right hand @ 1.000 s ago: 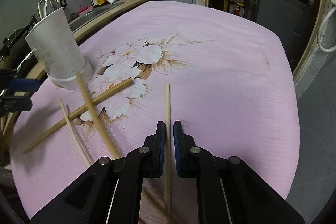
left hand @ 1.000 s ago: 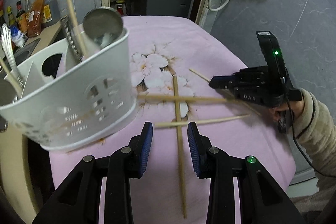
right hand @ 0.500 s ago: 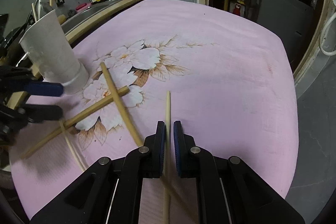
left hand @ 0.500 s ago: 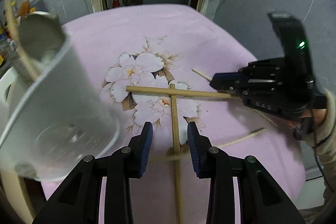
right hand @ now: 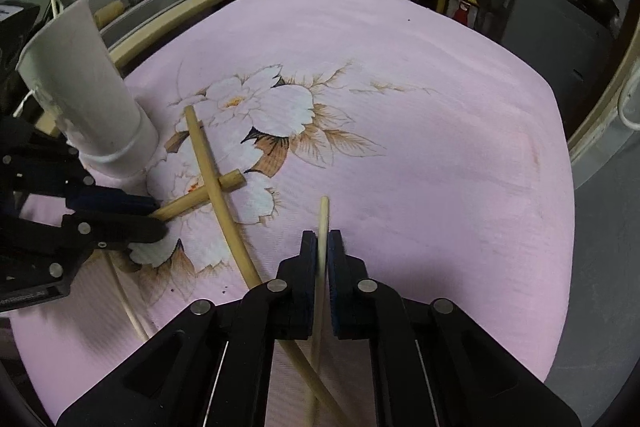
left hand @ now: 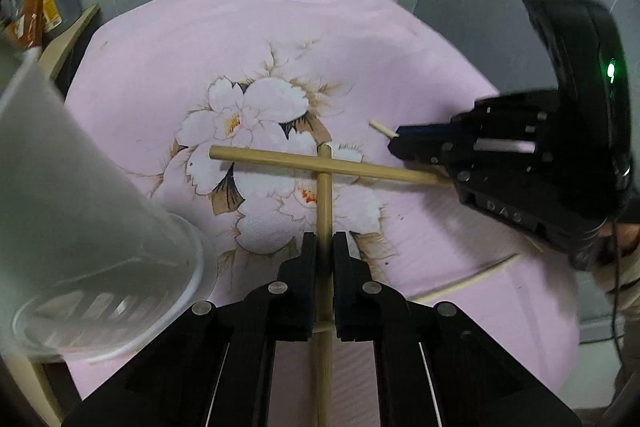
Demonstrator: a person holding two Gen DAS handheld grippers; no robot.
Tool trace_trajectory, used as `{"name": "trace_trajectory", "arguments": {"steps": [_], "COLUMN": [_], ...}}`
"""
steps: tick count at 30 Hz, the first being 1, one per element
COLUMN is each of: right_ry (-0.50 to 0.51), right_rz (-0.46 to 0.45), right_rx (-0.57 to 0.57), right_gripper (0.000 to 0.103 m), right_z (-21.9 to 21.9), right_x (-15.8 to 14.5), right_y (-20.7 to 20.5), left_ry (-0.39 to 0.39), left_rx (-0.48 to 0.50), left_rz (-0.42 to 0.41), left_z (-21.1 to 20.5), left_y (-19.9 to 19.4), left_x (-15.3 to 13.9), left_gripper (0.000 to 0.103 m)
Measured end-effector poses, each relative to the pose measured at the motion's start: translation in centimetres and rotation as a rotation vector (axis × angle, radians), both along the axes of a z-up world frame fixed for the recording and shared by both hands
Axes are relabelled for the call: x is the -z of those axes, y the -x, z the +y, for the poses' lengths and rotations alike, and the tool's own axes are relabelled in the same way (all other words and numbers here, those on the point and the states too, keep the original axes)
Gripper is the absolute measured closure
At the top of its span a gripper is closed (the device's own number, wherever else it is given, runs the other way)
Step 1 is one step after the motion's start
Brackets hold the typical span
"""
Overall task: Organize utensils
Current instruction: 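Lift and carry both chopsticks over the white caddy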
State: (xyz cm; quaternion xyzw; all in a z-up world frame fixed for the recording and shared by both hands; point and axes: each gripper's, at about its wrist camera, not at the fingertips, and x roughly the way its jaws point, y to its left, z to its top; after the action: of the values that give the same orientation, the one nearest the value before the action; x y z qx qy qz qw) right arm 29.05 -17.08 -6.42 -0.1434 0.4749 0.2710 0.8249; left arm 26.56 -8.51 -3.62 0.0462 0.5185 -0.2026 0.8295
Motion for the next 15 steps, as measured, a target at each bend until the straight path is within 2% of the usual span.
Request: {"name": "trace_trajectory", "arguments": {"steps": [3, 6, 15], "right_ry": [-0.051, -0.143, -0.311], "right_rz": [-0.046, -0.113, -0.446], "right_rx": [0.025, 0.062, 0.081], "right_gripper": [0.1, 0.1, 0.1], "right_z": [-0.8, -1.7, -1.2], "right_x": [-0.8, -2.4, -7.6], "right_y": [0.6, 1.8, 7.0], "left_ry": [0.036, 0.07, 0.178], "left_rx": [-0.027, -0.071, -0.213], "left_rz": [-0.042, -0.133, -0.46], "left_z": [0.7, 1.6, 4.8], "left_y": [0.9, 2.4, 7.3], "left_x": [-1.1, -2.8, -7.9], "left_gripper": [0.098, 0.098, 0.098]}}
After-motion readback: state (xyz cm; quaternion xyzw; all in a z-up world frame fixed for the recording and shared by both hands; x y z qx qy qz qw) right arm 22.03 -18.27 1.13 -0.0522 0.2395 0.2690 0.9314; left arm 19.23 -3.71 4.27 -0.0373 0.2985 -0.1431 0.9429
